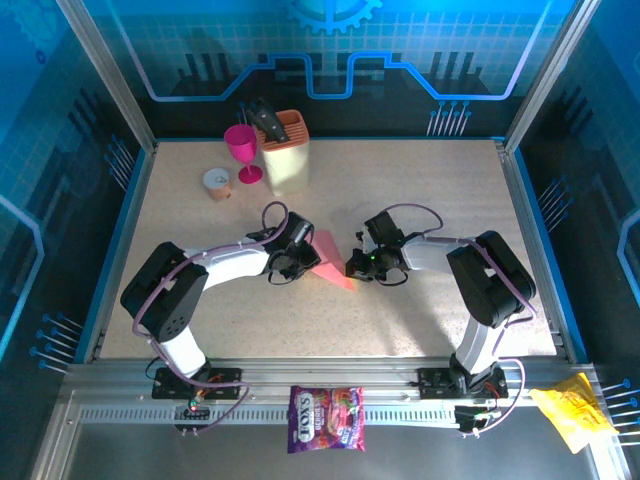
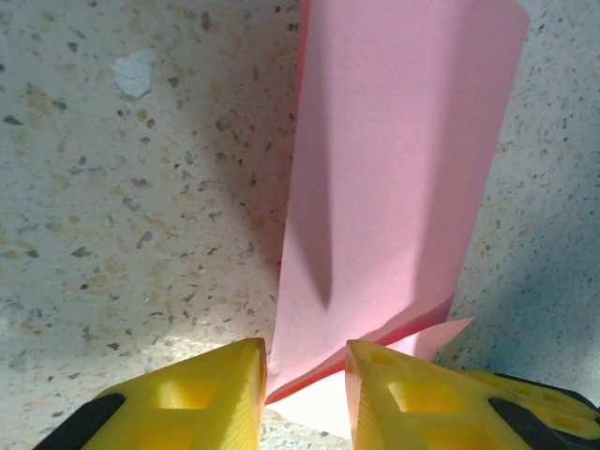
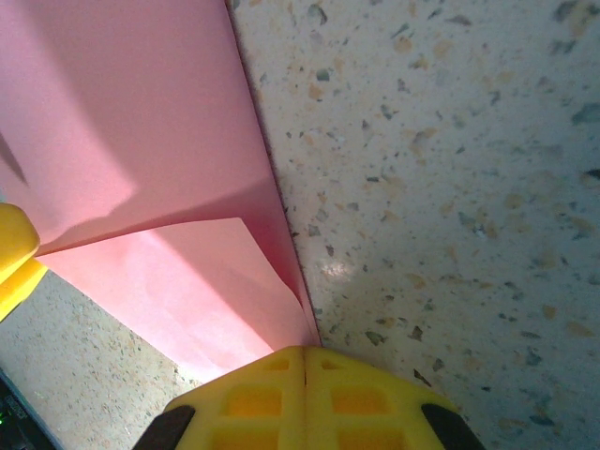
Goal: Fold a paper plane with a square sheet of paper (pick it up from the middle)
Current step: Fourth fold the wing at the center of the table.
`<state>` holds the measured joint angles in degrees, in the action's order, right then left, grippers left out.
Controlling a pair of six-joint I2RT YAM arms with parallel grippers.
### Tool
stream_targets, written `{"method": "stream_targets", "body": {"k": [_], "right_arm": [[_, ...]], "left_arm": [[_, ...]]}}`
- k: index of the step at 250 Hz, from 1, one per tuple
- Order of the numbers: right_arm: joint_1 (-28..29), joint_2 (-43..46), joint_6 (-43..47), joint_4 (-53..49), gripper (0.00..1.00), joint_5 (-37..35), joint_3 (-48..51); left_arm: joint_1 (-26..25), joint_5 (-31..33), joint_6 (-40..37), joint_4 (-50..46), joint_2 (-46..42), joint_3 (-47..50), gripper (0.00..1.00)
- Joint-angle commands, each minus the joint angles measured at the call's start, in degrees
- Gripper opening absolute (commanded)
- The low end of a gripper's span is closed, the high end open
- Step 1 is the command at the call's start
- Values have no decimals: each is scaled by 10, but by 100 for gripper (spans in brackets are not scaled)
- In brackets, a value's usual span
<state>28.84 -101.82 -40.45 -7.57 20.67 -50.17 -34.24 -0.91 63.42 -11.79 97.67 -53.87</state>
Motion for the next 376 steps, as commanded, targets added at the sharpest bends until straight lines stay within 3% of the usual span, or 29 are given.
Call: {"method": "stream_targets", "body": {"k": [1,91,376], "right_arm": [[-5,-24,4,-24,0,-24,20],[-5,-24,4,-23,0,-24,19],[-5,-24,5,-27,0,-25,17]], "left_arm": [[-1,-9,-9,-33,-15,-16,30],[-2,-8,-36,-81,-4,-57,29],[-1,-3,-22,60,-14,44,30]]}}
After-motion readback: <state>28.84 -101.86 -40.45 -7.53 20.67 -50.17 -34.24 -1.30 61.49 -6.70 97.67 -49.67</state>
